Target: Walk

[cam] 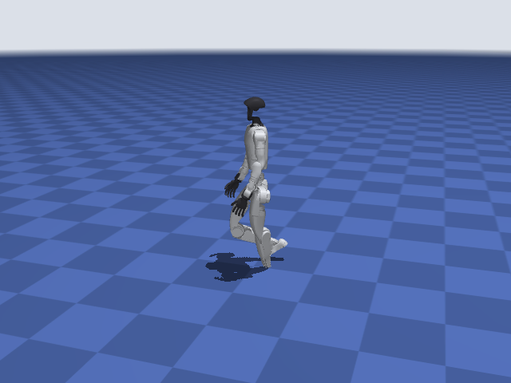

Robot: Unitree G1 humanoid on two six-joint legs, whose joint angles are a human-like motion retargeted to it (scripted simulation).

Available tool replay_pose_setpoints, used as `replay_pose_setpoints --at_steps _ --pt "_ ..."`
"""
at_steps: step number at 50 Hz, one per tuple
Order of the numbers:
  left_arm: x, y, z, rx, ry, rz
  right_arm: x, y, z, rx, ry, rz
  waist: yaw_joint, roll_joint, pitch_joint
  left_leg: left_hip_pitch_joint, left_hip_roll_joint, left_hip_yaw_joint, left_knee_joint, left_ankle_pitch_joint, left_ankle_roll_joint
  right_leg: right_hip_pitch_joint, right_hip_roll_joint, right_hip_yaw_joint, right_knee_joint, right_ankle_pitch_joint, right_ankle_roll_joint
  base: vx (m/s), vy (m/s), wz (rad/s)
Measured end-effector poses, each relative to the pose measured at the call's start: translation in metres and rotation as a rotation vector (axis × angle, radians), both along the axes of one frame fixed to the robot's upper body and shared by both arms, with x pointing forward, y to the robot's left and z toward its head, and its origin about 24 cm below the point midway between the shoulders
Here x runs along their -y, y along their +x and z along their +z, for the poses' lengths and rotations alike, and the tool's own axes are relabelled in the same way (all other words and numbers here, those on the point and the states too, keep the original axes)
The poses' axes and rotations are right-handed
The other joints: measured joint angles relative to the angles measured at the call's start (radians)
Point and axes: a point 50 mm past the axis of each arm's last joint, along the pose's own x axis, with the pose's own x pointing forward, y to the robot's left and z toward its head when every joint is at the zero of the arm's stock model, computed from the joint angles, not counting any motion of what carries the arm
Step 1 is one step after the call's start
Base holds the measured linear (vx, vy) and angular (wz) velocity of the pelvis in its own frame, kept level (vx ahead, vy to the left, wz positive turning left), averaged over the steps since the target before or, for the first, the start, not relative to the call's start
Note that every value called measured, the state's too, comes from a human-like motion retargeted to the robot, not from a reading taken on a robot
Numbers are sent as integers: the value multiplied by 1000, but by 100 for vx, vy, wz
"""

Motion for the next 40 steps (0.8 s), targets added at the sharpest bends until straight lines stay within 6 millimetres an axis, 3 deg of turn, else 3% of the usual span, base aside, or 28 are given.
replay_pose_setpoints --at_steps 3,6,8,11,13,19,24,33,35,40 --pt "-8 17 6 41 20 0 -6 10 0 15 15 27 -45 17 -51 -66 15 -7 -23 14 -9 -132 4 -17 -5 -39 -25 3 -4 39" --pt "-9 19 6 45 29 -7 -9 5 -2 -11 16 50 -71 7 -68 -78 14 2 -31 30 -31 -209 -23 -22 -43 -97 -43 0 -9 20" --pt "-14 25 9 55 44 -5 -11 7 -3 -21 21 75 -81 47 -94 -88 49 1 -92 53 -41 -272 16 -67 -107 -125 -62 3 -7 -1" --pt "-15 23 9 46 55 -18 -14 1 -6 -52 25 94 -95 37 -106 -84 48 13 -122 80 -60 -333 0 -81 -191 -169 -62 -1 -10 5" --pt "-20 28 11 49 73 -26 -17 2 -6 -62 34 109 -97 70 -128 -115 90 18 -132 79 -68 -370 43 -130 -281 -183 -70 2 -8 -5" --pt "-25 26 11 26 102 -65 -25 -8 -11 -109 55 131 -98 65 -175 -169 119 51 -139 102 -86 -444 63 -165 -452 -200 -63 0 -9 -2" --pt "-30 20 9 1 115 -75 -24 -13 -13 -123 56 133 -97 35 -209 -189 121 66 -141 108 -89 -446 60 -178 -503 -194 -61 6 -10 1" --pt "-28 11 6 -11 82 -35 -25 1 -7 -65 63 145 -84 -20 -236 -161 124 79 -120 87 -87 -359 71 -169 -545 -181 -57 10 -10 -7" --pt "-29 15 8 7 76 -21 -26 12 -4 -36 67 154 -58 18 -206 -154 197 90 -44 25 -91 -276 149 -204 -618 -171 -73 14 -8 -46" --pt "-23 8 5 7 54 -16 -31 17 -2 -7 82 167 -61 -27 -216 -166 202 109 77 -26 -93 -252 129 -158 -600 -205 -69 9 -8 -10"
